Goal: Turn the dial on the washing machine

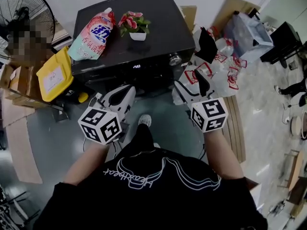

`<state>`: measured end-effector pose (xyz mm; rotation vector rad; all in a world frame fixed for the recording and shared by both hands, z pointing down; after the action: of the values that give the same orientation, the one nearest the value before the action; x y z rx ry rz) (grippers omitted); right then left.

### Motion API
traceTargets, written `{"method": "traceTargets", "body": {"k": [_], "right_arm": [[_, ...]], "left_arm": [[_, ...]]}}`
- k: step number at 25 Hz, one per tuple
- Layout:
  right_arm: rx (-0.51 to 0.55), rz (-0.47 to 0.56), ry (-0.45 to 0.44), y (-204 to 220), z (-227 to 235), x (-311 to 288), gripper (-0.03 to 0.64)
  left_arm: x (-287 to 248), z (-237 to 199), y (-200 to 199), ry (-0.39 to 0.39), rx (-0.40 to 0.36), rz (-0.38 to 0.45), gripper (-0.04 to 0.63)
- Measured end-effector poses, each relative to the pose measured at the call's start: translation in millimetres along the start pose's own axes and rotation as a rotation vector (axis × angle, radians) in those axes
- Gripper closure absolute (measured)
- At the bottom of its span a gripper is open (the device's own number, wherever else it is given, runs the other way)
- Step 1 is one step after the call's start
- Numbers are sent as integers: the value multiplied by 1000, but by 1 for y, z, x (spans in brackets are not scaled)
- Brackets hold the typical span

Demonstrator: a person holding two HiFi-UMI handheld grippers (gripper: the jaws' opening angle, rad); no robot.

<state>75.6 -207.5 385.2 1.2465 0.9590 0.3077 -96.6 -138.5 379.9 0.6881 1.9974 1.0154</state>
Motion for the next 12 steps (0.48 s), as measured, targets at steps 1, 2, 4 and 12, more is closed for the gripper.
{"method": "traceTargets", "body": {"k": [1, 2, 4, 12], "right_arm": [[10, -3, 5, 2, 1, -8, 284], [21, -8, 10, 3, 3, -15, 285], [38, -20, 26, 6, 7, -31, 287], [76, -95, 98, 32, 31, -86, 296]], "left_arm": [[-3, -4, 1, 6, -8, -6, 591], [-6, -7, 2, 12, -14, -13, 591], [-11, -16, 4, 17, -17, -27, 591], [-25, -46, 7, 2, 12, -55, 591]]}}
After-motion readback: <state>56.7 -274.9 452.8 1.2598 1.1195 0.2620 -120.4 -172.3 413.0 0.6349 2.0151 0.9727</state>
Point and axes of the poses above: the fingertips, and each gripper's own axes: x backward along the fingers, z to its right, y out of its underside, the point moved 1 cm from there along x, backward along the fingers, and after that the axes turned 9 degrees about -z, right-handed, at the moved point
